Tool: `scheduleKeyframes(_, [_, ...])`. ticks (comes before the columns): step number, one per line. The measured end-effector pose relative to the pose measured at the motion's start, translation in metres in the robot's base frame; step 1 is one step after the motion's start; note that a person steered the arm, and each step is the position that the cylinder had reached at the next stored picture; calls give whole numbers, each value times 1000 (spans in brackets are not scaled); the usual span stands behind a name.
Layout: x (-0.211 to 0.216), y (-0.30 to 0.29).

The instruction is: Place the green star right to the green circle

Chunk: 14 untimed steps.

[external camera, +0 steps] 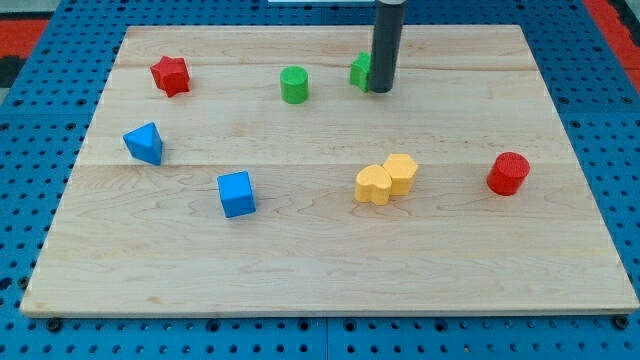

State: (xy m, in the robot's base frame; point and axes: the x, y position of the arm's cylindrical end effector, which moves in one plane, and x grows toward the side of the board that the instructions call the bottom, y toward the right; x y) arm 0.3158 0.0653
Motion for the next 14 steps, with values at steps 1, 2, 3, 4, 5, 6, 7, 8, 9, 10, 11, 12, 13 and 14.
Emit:
scheduleKeyframes(1, [0, -2])
scheduleKeyframes(2, [3, 4])
scheduleKeyframes(3, [6, 76])
scheduleKeyframes(4, [-21, 71])
scheduleKeyframes(5, [-47, 55])
scheduleKeyframes(6, [-48, 27])
scheduleKeyframes(7, [-47, 6])
scheduleKeyframes(8, [-42, 4])
scheduleKeyframes(9, [-32, -13])
scheduleKeyframes(10, [-24, -17])
scheduleKeyframes(11, [-23, -19])
scheduleKeyframes(12, [-20, -41])
scheduleKeyframes(13, [-19, -50])
scheduleKeyframes(14, [-19, -50])
